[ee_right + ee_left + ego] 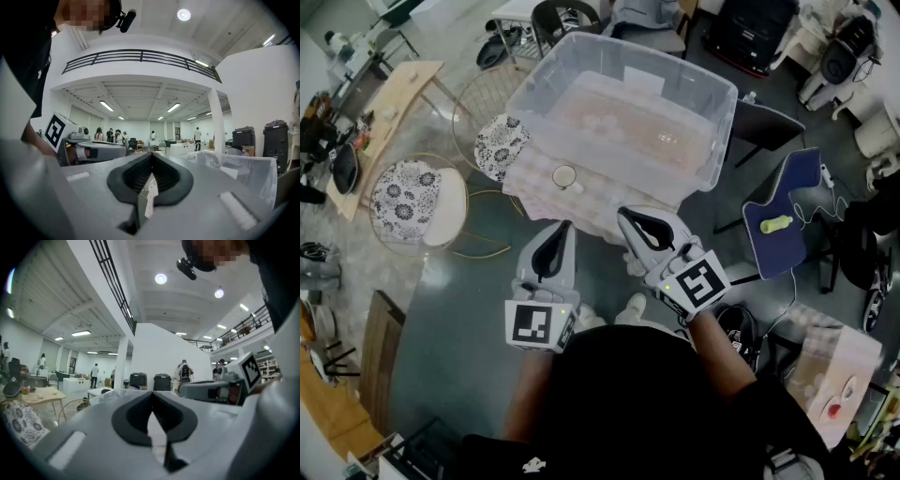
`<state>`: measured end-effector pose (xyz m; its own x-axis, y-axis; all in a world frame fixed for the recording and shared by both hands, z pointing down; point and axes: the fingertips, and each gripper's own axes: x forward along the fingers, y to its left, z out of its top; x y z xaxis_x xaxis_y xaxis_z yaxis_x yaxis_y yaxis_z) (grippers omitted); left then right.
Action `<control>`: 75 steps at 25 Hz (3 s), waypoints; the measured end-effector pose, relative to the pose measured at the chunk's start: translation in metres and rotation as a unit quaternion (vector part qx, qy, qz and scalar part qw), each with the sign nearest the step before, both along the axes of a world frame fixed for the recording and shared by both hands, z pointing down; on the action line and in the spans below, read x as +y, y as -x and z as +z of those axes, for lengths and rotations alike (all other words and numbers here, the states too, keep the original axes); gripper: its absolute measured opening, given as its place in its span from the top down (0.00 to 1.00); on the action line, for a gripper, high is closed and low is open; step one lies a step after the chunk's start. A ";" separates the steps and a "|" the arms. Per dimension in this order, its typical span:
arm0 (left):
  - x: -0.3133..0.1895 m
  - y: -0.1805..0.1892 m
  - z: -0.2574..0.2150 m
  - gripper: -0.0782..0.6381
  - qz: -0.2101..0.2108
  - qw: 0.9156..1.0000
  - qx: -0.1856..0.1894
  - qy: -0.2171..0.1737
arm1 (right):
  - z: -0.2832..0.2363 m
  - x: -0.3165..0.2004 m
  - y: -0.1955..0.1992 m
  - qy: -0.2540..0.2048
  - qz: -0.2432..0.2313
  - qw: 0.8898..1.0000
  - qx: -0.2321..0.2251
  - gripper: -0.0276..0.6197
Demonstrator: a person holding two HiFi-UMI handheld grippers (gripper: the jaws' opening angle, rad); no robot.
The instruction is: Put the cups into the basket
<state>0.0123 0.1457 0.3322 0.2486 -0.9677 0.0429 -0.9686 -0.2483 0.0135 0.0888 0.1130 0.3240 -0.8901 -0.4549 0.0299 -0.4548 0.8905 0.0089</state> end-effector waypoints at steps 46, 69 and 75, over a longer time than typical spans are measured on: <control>-0.022 -0.026 0.017 0.89 -0.051 0.999 0.011 0.005 | 0.040 -0.025 -0.035 0.037 -0.044 0.998 0.020 0.95; -0.134 0.117 0.022 0.89 0.043 0.999 0.031 0.010 | 0.048 -0.129 0.093 0.037 0.058 0.996 0.057 0.95; -0.148 0.140 0.035 0.89 0.066 0.997 0.047 0.019 | 0.056 -0.134 0.110 0.037 0.082 0.993 0.079 0.95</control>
<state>-0.1279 -0.0026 0.3673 0.3783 -0.9244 0.0487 -0.9214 -0.3710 0.1153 -0.0213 -0.0211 0.3803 -0.7855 -0.5850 0.2019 -0.5923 0.8052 0.0288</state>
